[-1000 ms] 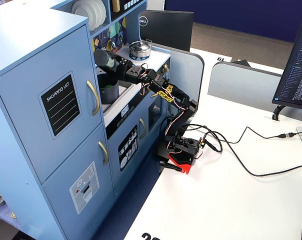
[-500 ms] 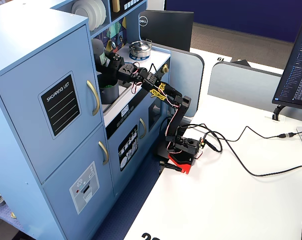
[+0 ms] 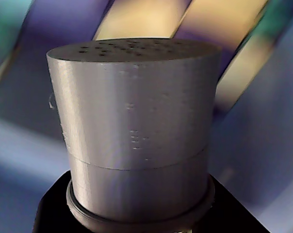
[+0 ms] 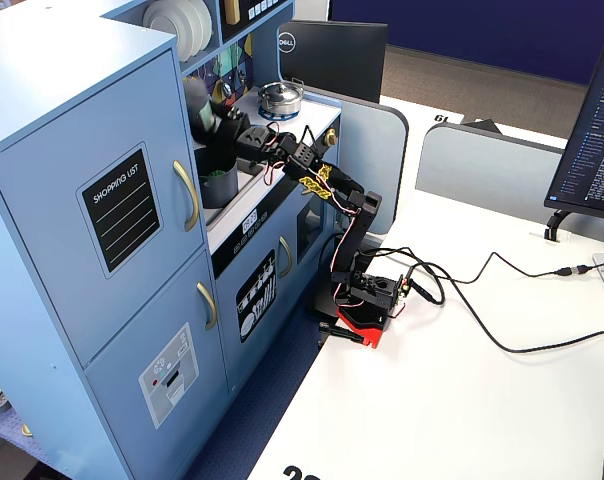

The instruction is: Put salt in the gray recipient

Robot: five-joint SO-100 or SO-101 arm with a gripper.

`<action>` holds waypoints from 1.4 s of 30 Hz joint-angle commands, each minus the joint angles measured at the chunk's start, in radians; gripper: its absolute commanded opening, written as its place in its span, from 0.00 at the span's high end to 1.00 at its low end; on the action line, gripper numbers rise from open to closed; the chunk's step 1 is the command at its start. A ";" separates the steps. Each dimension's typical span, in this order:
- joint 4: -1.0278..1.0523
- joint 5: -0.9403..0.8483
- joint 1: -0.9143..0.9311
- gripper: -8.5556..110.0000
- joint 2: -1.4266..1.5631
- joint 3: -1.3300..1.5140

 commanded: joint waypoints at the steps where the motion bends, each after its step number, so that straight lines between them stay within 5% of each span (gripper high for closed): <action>1: -0.086 -0.034 -0.002 0.93 0.021 -0.029; 11: 0.327 0.043 0.038 0.93 0.057 0.003; 22: -0.098 -0.066 -0.012 0.93 0.081 0.049; 33: 0.373 0.005 0.037 0.93 0.118 0.091; 36: 0.206 -0.077 0.017 0.93 0.138 0.121; 42: -0.005 -0.569 0.020 0.93 0.137 0.087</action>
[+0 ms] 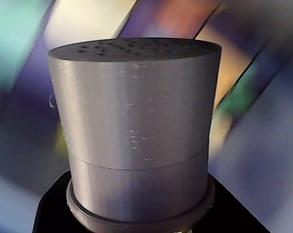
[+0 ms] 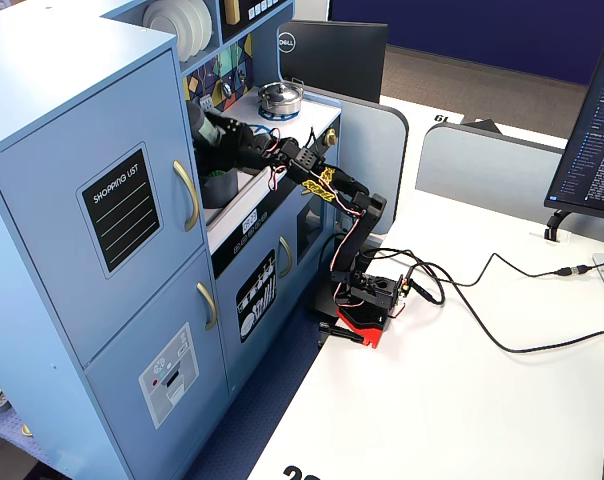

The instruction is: Put salt in the gray recipient

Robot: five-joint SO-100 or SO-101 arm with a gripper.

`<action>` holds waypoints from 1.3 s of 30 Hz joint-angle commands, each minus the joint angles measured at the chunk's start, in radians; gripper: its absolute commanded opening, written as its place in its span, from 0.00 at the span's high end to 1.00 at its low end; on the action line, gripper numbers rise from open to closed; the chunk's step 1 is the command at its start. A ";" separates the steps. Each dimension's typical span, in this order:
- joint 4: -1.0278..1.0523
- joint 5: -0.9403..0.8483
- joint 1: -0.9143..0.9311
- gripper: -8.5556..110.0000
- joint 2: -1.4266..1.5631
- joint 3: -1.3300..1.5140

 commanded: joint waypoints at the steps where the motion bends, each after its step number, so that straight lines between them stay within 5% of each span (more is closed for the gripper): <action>1: -0.098 -0.373 0.031 0.93 0.067 -0.058; 8: -0.067 -0.793 0.227 0.93 0.069 -0.095; 14: -0.067 -1.520 0.476 0.93 0.061 -0.117; 21: -0.054 -2.049 0.750 0.93 0.023 -0.107; 39: -0.379 -2.270 0.963 0.93 -0.232 0.003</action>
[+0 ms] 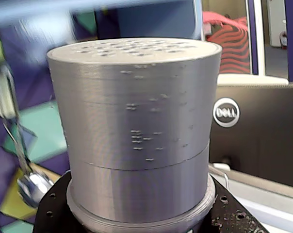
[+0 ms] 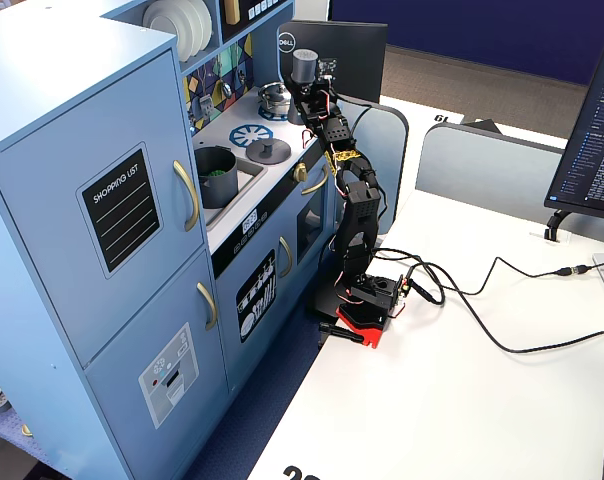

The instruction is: Put salt in the gray recipient

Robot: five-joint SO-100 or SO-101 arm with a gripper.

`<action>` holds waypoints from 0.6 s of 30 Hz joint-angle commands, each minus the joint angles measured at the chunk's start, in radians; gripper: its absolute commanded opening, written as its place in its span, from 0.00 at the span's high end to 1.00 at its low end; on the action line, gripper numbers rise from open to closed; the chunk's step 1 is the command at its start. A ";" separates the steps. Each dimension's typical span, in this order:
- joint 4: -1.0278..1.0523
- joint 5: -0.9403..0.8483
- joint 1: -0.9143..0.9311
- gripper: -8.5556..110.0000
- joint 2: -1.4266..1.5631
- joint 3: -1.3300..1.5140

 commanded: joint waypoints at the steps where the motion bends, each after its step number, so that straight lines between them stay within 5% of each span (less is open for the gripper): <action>1: -0.092 -0.037 0.018 0.93 -0.032 -0.017; 18: -0.229 -0.109 0.006 0.93 -0.207 -0.002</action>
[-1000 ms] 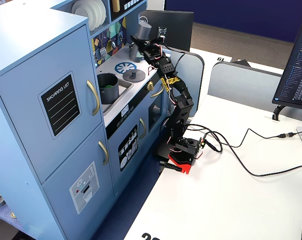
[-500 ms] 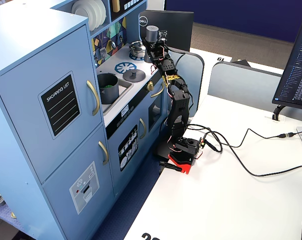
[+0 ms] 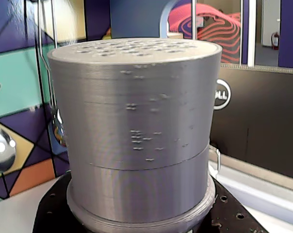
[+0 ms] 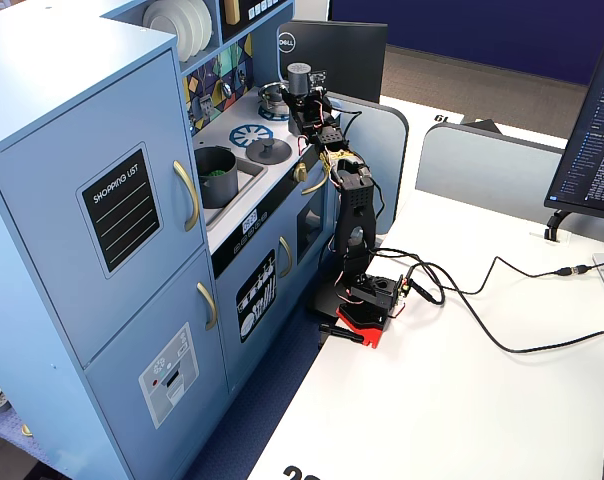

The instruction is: Put salt in the gray recipient

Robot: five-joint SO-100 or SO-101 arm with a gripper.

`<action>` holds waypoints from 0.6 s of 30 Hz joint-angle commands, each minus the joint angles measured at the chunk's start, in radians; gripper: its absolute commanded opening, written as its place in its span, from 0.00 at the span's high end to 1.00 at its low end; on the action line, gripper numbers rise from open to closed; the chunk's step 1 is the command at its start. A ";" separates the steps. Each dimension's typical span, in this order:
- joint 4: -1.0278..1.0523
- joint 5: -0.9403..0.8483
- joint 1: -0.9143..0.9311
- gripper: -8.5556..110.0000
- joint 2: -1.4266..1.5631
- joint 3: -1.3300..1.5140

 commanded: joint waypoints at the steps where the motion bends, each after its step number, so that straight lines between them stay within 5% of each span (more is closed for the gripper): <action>1: -0.054 -0.028 0.002 0.93 0.009 0.008; 11: -0.078 -0.084 0.011 0.90 0.018 0.095; 15: -0.058 -0.075 0.026 0.55 0.040 0.123; 18: -0.054 -0.077 0.032 0.44 0.057 0.143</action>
